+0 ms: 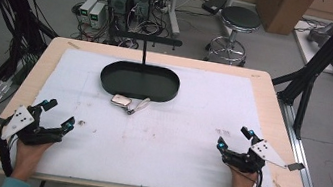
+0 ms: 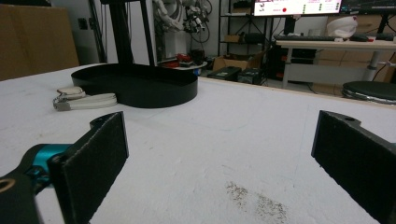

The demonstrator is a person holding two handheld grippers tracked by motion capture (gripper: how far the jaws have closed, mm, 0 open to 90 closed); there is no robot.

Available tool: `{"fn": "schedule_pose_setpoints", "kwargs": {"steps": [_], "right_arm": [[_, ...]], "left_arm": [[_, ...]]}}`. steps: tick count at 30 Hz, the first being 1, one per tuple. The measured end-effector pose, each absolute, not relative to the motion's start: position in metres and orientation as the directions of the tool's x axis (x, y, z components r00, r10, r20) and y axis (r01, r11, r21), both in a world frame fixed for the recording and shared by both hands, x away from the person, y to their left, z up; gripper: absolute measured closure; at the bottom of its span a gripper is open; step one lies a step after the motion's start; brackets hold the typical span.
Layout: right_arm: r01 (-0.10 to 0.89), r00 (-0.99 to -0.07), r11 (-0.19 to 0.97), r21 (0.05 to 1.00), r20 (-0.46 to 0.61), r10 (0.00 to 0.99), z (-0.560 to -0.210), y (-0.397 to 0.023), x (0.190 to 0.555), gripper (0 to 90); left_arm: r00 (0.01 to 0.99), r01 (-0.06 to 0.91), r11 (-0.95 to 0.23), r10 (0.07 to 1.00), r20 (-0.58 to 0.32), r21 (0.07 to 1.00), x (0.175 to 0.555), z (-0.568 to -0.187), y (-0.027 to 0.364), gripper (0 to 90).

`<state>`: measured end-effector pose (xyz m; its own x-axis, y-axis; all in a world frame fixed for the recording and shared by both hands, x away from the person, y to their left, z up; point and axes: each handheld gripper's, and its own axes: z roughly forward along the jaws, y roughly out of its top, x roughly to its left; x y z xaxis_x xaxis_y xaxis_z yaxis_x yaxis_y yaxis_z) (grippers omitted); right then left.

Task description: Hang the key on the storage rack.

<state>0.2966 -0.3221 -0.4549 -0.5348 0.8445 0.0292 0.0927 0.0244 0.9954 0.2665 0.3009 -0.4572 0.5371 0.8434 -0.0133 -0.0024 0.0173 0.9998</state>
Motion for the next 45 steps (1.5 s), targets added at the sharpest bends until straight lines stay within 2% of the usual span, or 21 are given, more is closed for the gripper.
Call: {"fn": "schedule_pose_setpoints", "kwargs": {"steps": [18, 29, 36, 45], "right_arm": [[0.088, -0.534, 0.035, 0.996, 0.017, 0.845, -0.455, -0.321, 0.296, 3.1], [0.085, -0.533, 0.036, 0.996, 0.015, 0.846, -0.455, -0.321, 0.296, 3.1], [0.089, -0.531, 0.033, 0.995, 0.019, 0.847, -0.455, -0.321, 0.296, 3.1], [0.090, -0.531, 0.032, 0.995, 0.021, 0.847, -0.455, -0.322, 0.297, 3.1]], "left_arm": [[0.525, -0.008, -0.001, 0.851, 0.005, 1.000, 0.266, -0.457, 0.299, 9.7], [0.525, 0.037, 0.031, 0.850, -0.046, 0.999, 0.273, -0.442, 0.306, 9.1], [0.568, 0.127, -0.020, 0.821, -0.057, 0.992, 0.285, -0.415, 0.303, 9.1], [0.632, 0.201, -0.156, 0.775, -0.007, 0.967, 0.310, -0.384, 0.283, 9.1]]}}
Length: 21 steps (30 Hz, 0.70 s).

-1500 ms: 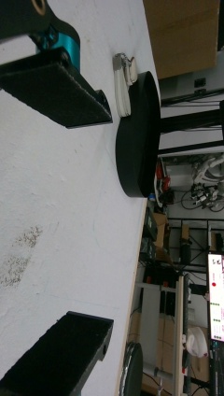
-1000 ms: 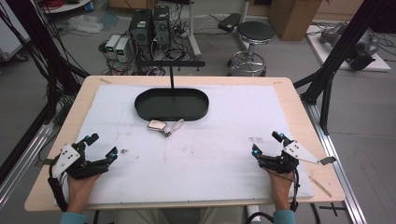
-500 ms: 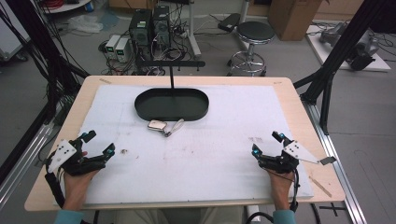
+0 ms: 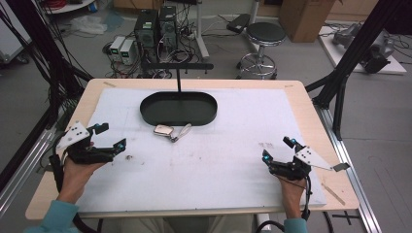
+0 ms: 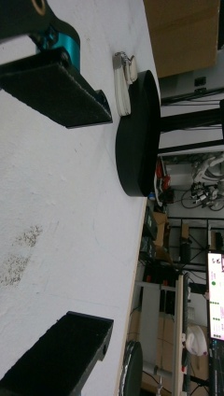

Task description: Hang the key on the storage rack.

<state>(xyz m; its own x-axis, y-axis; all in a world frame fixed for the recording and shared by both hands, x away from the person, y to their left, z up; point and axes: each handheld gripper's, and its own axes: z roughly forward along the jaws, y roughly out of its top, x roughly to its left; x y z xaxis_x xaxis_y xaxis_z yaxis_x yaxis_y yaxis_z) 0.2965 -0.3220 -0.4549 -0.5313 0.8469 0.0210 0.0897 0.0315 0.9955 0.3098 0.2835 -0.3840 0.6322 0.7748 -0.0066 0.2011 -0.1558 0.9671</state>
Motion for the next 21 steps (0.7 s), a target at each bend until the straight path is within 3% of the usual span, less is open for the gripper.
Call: {"fn": "schedule_pose_setpoints", "kwargs": {"steps": [21], "right_arm": [[0.093, -0.533, 0.031, 0.995, 0.023, 0.846, -0.455, -0.321, 0.296, 3.0]], "left_arm": [[0.767, 0.297, -0.463, 0.637, 0.080, 0.835, 0.364, -0.343, 0.197, 9.6]]}}
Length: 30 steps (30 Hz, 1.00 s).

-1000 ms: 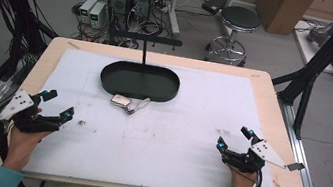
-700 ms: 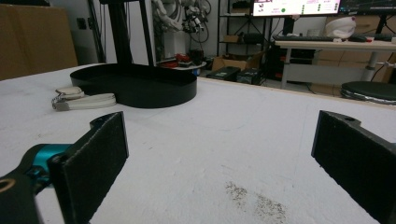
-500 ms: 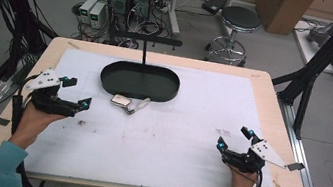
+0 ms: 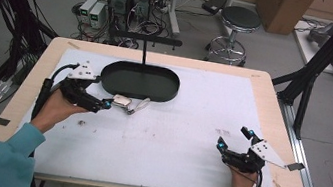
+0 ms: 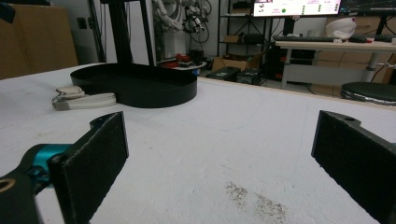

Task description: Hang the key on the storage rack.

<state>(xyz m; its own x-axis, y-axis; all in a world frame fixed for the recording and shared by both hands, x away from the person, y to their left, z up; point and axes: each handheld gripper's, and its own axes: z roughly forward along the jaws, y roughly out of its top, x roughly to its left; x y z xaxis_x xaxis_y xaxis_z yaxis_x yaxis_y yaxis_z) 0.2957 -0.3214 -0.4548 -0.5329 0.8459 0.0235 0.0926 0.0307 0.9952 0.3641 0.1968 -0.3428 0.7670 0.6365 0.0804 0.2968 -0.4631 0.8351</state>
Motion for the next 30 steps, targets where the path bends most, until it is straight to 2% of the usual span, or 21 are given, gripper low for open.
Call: {"fn": "schedule_pose_setpoints", "kwargs": {"steps": [14, 24, 30], "right_arm": [[0.089, -0.533, 0.033, 0.996, 0.020, 0.846, -0.455, -0.322, 0.296, 3.0], [0.085, -0.534, 0.034, 0.996, 0.017, 0.846, -0.455, -0.322, 0.296, 3.1], [0.089, -0.532, 0.030, 0.996, 0.022, 0.847, -0.455, -0.322, 0.296, 3.1]], "left_arm": [[0.817, 0.365, -0.587, 0.575, 0.054, 0.722, 0.389, -0.349, 0.148, 10.1], [0.831, 0.395, -0.638, 0.555, 0.039, 0.661, 0.399, -0.359, 0.129, 11.5], [0.828, 0.429, -0.659, 0.560, 0.023, 0.617, 0.405, -0.367, 0.120, 16.2]]}}
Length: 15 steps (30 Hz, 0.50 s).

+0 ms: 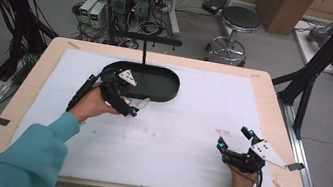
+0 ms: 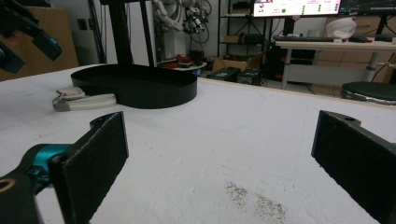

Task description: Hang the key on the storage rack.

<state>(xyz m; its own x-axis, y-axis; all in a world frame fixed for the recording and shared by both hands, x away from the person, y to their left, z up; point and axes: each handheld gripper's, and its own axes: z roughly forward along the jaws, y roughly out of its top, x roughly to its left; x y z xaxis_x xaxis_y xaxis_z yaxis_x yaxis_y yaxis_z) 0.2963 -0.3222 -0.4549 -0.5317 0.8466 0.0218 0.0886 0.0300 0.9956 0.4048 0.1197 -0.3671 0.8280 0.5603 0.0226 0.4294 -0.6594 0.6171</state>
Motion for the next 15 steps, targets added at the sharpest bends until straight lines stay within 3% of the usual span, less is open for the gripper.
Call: {"fn": "schedule_pose_setpoints", "kwargs": {"steps": [15], "right_arm": [[0.096, -0.531, 0.022, 0.995, 0.032, 0.847, -0.455, -0.322, 0.296, 3.0]], "left_arm": [[0.827, 0.457, -0.737, 0.558, 0.066, 0.498, 0.414, -0.381, 0.095, 22.9]]}}
